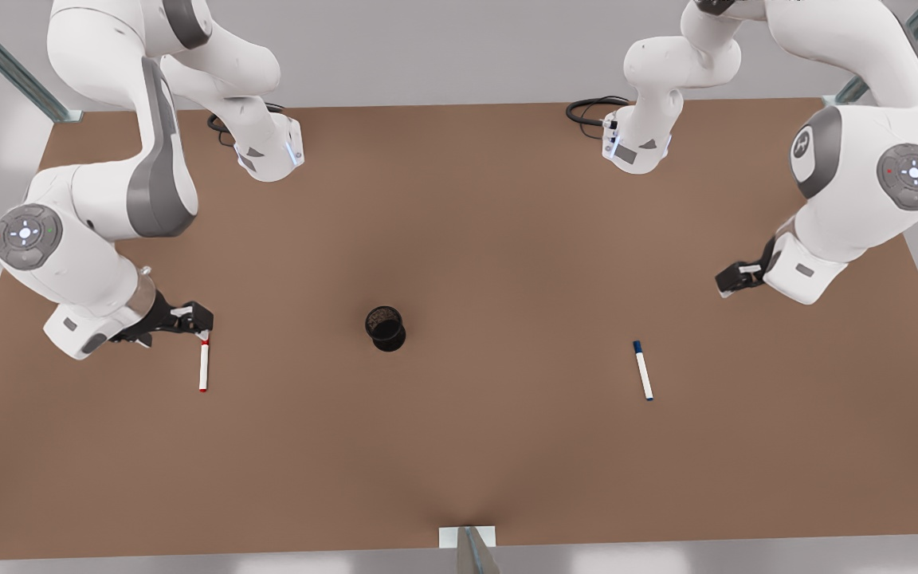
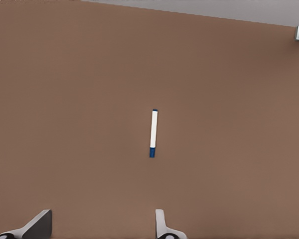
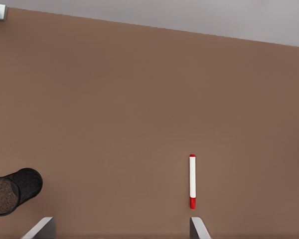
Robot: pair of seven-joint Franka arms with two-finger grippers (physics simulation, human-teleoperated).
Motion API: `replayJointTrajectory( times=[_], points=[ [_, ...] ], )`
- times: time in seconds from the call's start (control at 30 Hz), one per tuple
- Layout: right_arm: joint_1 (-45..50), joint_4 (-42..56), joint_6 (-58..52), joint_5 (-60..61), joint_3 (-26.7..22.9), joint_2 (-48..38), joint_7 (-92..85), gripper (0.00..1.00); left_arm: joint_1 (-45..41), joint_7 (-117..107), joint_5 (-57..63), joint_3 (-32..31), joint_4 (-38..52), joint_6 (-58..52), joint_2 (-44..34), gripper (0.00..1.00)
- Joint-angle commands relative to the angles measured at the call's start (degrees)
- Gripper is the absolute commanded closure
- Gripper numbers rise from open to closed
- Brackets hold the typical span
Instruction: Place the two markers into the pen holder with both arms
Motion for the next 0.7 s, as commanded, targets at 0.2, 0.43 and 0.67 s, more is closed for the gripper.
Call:
replayJointTrajectory(
  times=[0.2, 0.43, 0.67],
  points=[
    [-3.3, -5.1, 6.8, 0.0, 0.0, 2.2, -0.7, 0.00, -1.2, 3.2, -0.1, -0.2, -9.6, 32.0, 14.0, 0.00],
    [-9.1, -12.7, 21.6, 0.0, 0.0, 14.5, -1.0, 0.00, 0.4, 0.3, -0.1, 0.0, -20.9, 54.0, 21.0, 0.00],
    [-13.8, -16.8, 33.5, 0.0, 0.4, 20.6, -4.1, 0.00, -0.9, -2.4, -0.1, 0.0, -20.9, 55.2, 24.1, 0.09]
  ],
)
